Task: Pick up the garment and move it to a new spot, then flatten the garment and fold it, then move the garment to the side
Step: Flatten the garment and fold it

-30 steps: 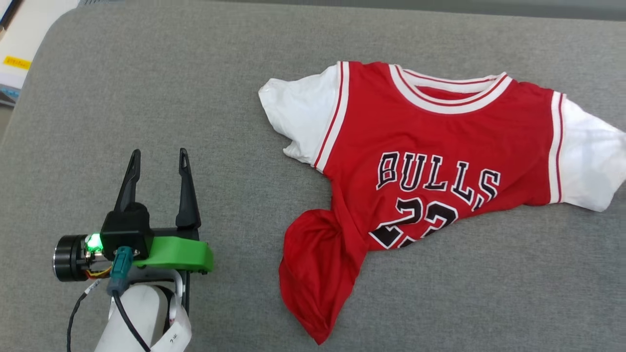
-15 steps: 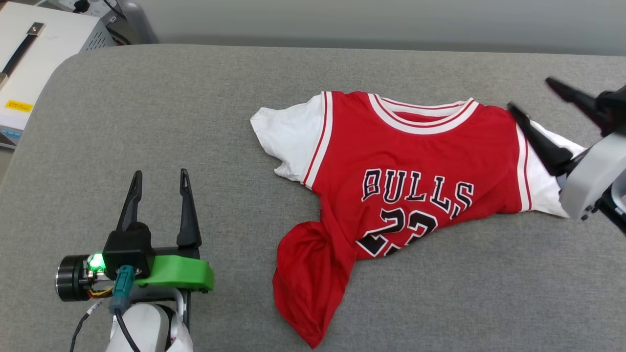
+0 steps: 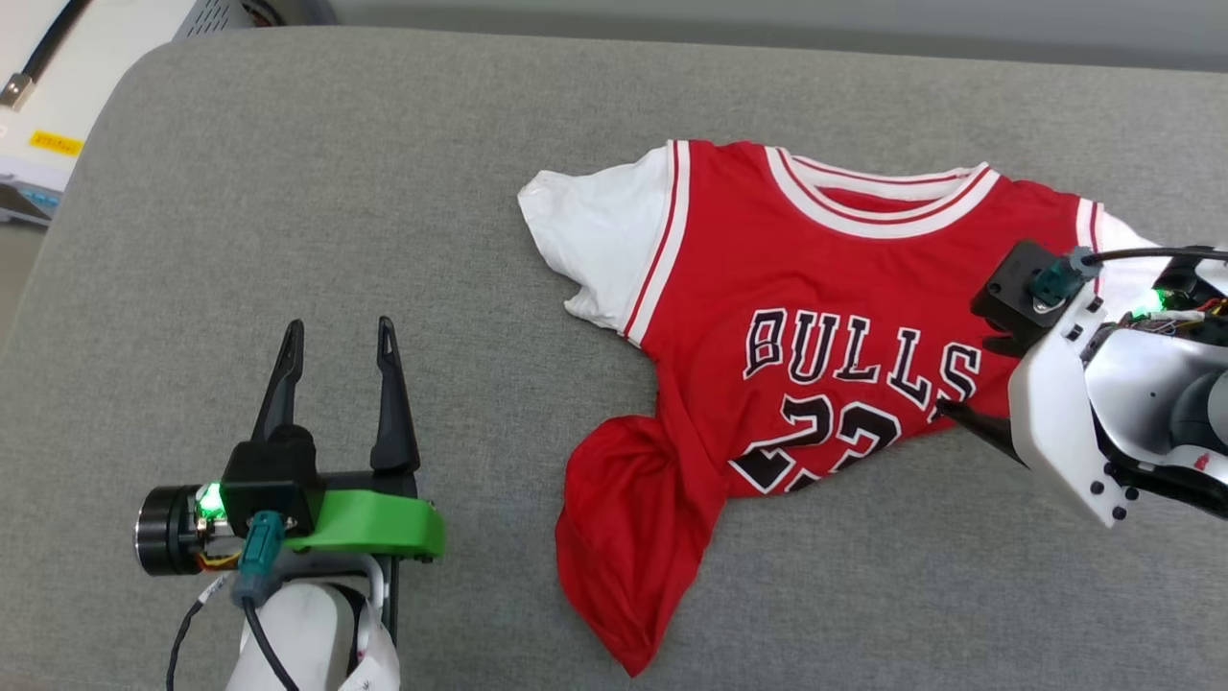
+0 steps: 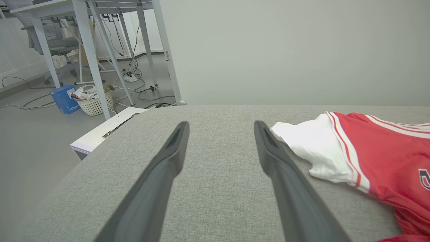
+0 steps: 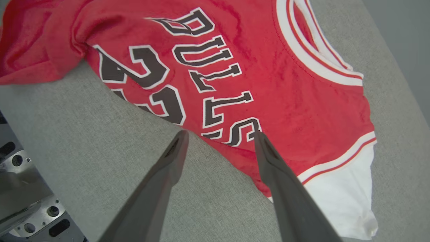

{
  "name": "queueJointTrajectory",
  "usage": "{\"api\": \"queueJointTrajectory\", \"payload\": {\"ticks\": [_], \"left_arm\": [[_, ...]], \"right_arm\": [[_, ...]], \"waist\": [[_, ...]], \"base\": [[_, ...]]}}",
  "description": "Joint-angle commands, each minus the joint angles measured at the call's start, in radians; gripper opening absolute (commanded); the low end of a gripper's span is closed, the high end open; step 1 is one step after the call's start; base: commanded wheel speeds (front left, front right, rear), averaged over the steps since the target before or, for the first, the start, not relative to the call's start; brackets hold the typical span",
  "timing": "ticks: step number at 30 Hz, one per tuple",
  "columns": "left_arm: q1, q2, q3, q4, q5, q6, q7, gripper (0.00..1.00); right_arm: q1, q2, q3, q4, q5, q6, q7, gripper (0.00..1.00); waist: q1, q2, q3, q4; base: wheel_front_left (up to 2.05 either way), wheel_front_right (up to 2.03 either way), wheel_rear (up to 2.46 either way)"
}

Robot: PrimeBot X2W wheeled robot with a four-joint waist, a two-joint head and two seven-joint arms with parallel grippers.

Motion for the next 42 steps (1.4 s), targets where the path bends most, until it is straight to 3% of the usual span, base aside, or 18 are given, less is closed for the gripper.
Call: {"api": "queueJointTrajectory", "payload": {"ticks": [1, 13, 14, 15, 16, 20, 25, 30, 36, 42], "left_arm": [[-0.03, -0.011, 0.002, -0.003, 0.012, -0.005, -0.006, 1.0], [-0.071, -0.041, 0.031, 0.015, 0.027, -0.019, -0.006, 1.0], [-0.068, -0.043, 0.035, 0.018, 0.029, -0.02, -0.006, 1.0], [-0.065, -0.044, 0.039, 0.021, 0.03, -0.02, -0.006, 1.0], [-0.061, -0.044, 0.042, 0.024, 0.031, -0.021, -0.006, 1.0], [-0.04, -0.041, 0.056, 0.033, 0.036, -0.028, -0.006, 1.0], [-0.002, -0.041, 0.062, 0.035, 0.048, -0.031, -0.006, 1.0], [0.033, -0.035, 0.064, 0.029, 0.054, -0.035, -0.006, 1.0], [0.046, -0.025, 0.068, 0.029, 0.052, -0.048, -0.006, 1.0], [0.042, -0.027, 0.06, 0.034, 0.053, -0.054, -0.006, 1.0]], "right_arm": [[-0.033, 0.01, 0.031, 0.037, 0.003, -0.001, 0.0, 1.0], [-0.101, 0.094, 0.291, 0.315, 0.004, -0.001, -0.123, 1.0], [-0.102, 0.099, 0.299, 0.321, 0.007, -0.001, -0.144, 0.42], [-0.104, 0.103, 0.303, 0.32, 0.008, -0.001, -0.168, 0.08], [-0.107, 0.103, 0.306, 0.316, 0.01, -0.001, -0.194, 0.0], [-0.119, 0.082, 0.312, 0.274, 0.024, -0.001, -0.307, 0.0], [-0.111, 0.01, 0.307, 0.17, 0.037, -0.001, -0.388, 0.0], [-0.048, -0.069, 0.3, 0.074, 0.066, -0.001, -0.383, 0.0], [0.067, -0.131, 0.285, 0.041, 0.118, -0.001, -0.362, 0.0], [0.18, -0.099, 0.279, 0.124, 0.146, -0.001, -0.364, 0.0]], "waist": [[0.0, -0.0001, 0.051, 0.033], [0.0, -0.0001, 0.117, 0.065], [0.0, -0.0001, 0.11, 0.061], [0.0, -0.0001, 0.102, 0.055], [0.0, -0.0001, 0.094, 0.051], [0.0, -0.0001, 0.04, 0.023], [0.0, -0.0001, -0.032, -0.013], [0.0, -0.0001, -0.08, -0.042], [0.0, -0.0001, -0.093, -0.054], [0.0, -0.0001, -0.073, -0.054]], "base": [[0.0, 0.0, 0.0], [0.0, 0.0, 0.0], [0.0, 0.0, 0.0], [0.0, 0.0, 0.0], [0.0, 0.0, 0.0], [0.0, 0.0, 0.0], [0.0, 0.0, 0.0], [0.0, 0.0, 0.0], [0.0, 0.0, 0.0], [0.0, 0.0, 0.0]]}}
